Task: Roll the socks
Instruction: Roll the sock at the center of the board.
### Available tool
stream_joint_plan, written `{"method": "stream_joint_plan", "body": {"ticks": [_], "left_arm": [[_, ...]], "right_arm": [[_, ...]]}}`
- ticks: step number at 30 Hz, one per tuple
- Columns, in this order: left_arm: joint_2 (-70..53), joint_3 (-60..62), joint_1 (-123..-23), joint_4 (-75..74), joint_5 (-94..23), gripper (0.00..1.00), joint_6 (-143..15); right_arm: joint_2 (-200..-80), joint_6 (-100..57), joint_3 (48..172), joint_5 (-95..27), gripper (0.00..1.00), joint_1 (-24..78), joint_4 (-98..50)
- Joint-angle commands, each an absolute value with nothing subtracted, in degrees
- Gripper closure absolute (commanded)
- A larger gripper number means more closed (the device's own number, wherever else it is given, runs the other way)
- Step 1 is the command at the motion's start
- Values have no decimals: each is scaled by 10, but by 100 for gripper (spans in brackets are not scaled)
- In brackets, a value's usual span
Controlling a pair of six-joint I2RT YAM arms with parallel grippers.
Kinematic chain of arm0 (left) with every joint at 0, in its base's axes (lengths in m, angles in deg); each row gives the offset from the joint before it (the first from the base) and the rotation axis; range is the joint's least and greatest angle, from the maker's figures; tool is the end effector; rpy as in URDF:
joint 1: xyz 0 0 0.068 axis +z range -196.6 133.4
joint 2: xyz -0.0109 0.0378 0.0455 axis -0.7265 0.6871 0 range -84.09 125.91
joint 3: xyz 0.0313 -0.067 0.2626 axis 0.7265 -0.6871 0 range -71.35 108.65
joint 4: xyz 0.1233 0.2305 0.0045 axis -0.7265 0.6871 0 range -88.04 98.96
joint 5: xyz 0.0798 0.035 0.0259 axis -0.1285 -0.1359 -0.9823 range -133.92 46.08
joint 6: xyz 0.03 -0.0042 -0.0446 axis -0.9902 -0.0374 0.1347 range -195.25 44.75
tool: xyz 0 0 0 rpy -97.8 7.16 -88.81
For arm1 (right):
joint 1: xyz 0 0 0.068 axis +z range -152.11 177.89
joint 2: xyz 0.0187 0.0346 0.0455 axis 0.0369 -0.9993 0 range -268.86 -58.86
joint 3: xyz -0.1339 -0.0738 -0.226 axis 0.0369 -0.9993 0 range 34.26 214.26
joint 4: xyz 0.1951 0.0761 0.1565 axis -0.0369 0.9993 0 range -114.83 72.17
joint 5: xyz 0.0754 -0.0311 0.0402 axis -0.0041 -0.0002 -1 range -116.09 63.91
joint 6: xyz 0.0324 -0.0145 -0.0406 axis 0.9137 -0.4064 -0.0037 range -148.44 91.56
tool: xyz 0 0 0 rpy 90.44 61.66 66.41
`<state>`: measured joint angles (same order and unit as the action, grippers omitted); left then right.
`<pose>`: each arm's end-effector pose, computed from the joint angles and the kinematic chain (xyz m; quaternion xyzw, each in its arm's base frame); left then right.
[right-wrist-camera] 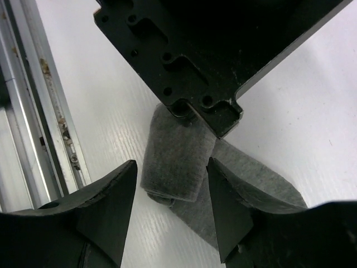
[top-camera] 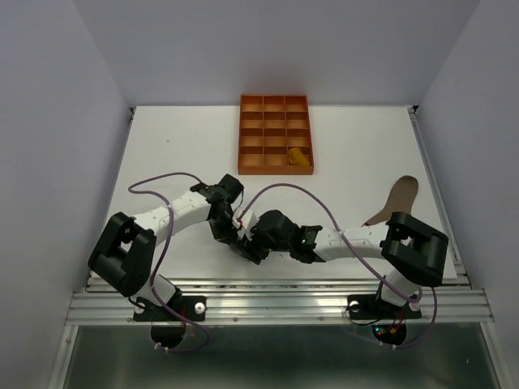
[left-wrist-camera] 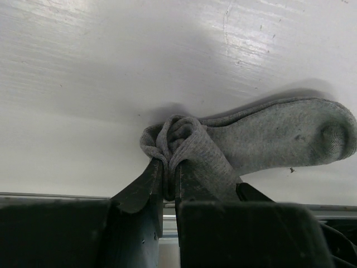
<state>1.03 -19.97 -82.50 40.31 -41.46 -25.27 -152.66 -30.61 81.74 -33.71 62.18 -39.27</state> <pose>0.2163 -0.1585 0.1861 -0.1177 0.9805 -0.1216 0.0995 0.1444 0.3110 0.1835 -0.5050 0.7119 0.2998 0.3851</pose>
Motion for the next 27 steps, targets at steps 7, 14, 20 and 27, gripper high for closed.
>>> {"method": "stream_joint_plan", "body": {"ticks": [7, 14, 20, 27], "left_arm": [[17, -183, -824, 436, -390, 100, -246], [16, -186, -824, 434, -387, 100, -238], [2, -190, -825, 425, -367, 100, -244], [-66, -203, -756, 445, -388, 89, -264]], "right_arm": [[-1554, -332, 832, -210, 41, 678, -399], [-1591, -326, 858, -161, 43, 713, -357], [-1635, -331, 875, -87, 94, 718, -337], [-1625, -418, 817, -108, 99, 718, -425]]}}
